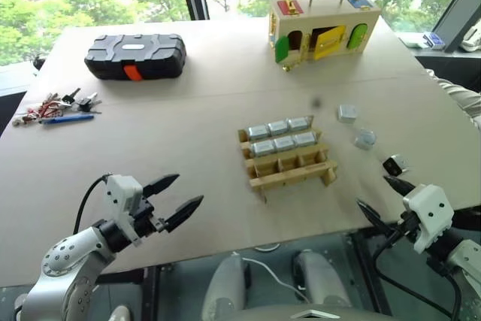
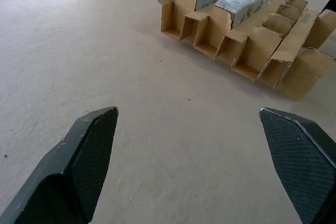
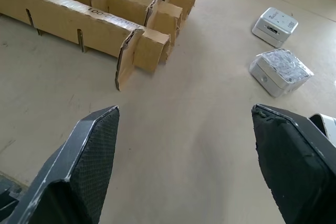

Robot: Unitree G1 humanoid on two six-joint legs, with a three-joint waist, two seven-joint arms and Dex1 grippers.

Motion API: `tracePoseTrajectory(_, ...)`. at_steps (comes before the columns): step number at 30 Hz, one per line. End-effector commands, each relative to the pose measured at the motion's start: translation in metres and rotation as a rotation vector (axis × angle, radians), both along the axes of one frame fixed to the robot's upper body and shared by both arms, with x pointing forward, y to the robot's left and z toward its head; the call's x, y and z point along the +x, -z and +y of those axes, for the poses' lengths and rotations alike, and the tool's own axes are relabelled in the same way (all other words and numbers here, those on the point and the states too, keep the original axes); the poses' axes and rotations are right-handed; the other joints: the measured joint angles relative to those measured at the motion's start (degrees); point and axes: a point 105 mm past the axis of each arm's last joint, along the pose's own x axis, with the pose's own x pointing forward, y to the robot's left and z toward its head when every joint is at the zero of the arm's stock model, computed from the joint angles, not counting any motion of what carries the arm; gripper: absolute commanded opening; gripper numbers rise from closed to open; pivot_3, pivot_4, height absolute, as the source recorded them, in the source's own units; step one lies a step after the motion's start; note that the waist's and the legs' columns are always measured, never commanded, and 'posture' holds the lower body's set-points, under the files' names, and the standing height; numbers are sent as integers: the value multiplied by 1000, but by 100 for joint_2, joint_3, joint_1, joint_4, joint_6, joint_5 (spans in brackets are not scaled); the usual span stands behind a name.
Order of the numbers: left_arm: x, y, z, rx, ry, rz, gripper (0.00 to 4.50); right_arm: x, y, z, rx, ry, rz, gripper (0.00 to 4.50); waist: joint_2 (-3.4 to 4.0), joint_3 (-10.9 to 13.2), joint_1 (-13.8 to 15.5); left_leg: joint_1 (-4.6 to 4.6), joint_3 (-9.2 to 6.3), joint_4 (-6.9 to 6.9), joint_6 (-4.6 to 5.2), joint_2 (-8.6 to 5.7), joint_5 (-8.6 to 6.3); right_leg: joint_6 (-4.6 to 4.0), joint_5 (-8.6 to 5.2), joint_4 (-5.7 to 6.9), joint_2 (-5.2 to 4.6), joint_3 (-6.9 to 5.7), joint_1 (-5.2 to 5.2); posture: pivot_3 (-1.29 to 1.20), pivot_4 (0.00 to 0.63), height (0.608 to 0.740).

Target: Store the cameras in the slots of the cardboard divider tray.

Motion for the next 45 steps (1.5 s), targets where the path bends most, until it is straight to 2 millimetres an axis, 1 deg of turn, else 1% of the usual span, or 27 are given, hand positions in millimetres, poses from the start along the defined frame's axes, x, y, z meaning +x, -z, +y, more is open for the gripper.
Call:
tracePoseTrajectory(1, -1, -21, -6, -67, 65, -41, 4500, 2, -14, 0, 6, 27, -48, 3979, 0, 0, 0, 0, 0, 0, 0, 0, 0, 0, 0, 0, 0, 0, 0, 0, 150, 740)
tracePoseTrajectory(3, -2, -35, -10, -143, 129, -51, 4500, 5, -24, 0, 28, 55, -68, 3979, 0, 0, 7, -5, -4, 0, 0, 1, 0, 0, 0, 0, 0, -5, -3, 0, 150, 740)
tracePoseTrajectory(5, 1, -40, -10, -160, 143, -49, 4500, 7, -30, 1, 44, 56, -52, 3979, 3, 0, 4, -10, -6, 3, 0, 1, 0, 0, 0, 1, 0, -8, -7, 0, 150, 740)
tracePoseTrajectory(7, 2, -44, -11, -164, 177, -48, 4500, 12, -33, -4, -3, 95, -25, 3979, 7, -3, 2, -7, -8, 3, 0, 5, 1, 0, 0, 2, 1, -9, -6, 0, 150, 740)
tracePoseTrajectory(10, -5, -55, -21, -168, 321, -52, 4500, 22, -36, -18, 13, 148, 38, 3979, 0, -6, -7, -8, 4, 3, 0, 1, 1, 0, 0, 1, 1, -5, -8, 0, 150, 740)
tracePoseTrajectory(13, -6, -69, -29, -128, 433, -91, 4500, 32, -35, -31, -2, 182, 88, 3979, 0, -6, 19, -11, 7, 1, 1, -6, 1, 0, 0, 1, 2, -5, -11, 0, 150, 740)
tracePoseTrajectory(14, -5, -74, -31, -129, 464, -95, 4500, 36, -33, -37, 22, 210, 117, 3979, 0, -6, 21, -15, 0, 2, 1, -15, 1, -1, 0, 1, 4, -10, -11, 0, 150, 740)
tracePoseTrajectory(18, -1, -85, -33, -106, 551, -118, 4500, 42, -16, -52, 25, 238, 247, 3979, 2, -5, 15, -16, 0, 1, 1, -17, 1, -1, 0, 1, 6, -9, -11, 0, 150, 740)
tracePoseTrajectory(20, 1, -87, -33, -88, 578, -121, 4500, 45, -10, -56, 52, 248, 301, 3979, 2, -6, 4, -16, 4, 1, 1, -19, 1, 0, 1, 0, 5, -5, -11, 0, 150, 740)
tracePoseTrajectory(23, 3, -90, -32, -83, 601, -124, 4500, 53, -9, -63, 71, 286, 323, 3979, -4, -11, -33, -13, 8, 1, 2, -18, 1, 0, 1, 0, 10, 1, -10, 0, 150, 740)
tracePoseTrajectory(29, 4, -93, -30, -26, 670, -133, 4500, 64, -15, -68, 64, 283, 329, 3979, -4, -11, -14, -13, 3, 1, 2, -16, 1, 0, 1, 2, 17, 1, -10, 0, 150, 740)
tracePoseTrajectory(36, 9, -92, -29, -20, 659, -139, 4500, 73, -17, -72, 49, 294, 333, 3979, -2, -10, -13, -15, 7, 0, 2, -17, 1, 1, 1, 1, 17, 6, -11, 0, 150, 740)
tracePoseTrajectory(40, 9, -88, -27, -18, 643, -127, 4500, 74, -12, -77, 35, 316, 358, 3979, -2, -10, -6, -16, 6, 0, 2, -17, 1, 1, 1, 1, 17, 6, -11, 0, 150, 740)
tracePoseTrajectory(45, 11, -88, -23, -8, 627, -127, 4500, 78, -9, -78, 75, 353, 376, 3979, -2, -10, -9, -15, 6, 1, 3, -17, 1, 1, 2, 1, 17, 6, -11, 0, 150, 740)
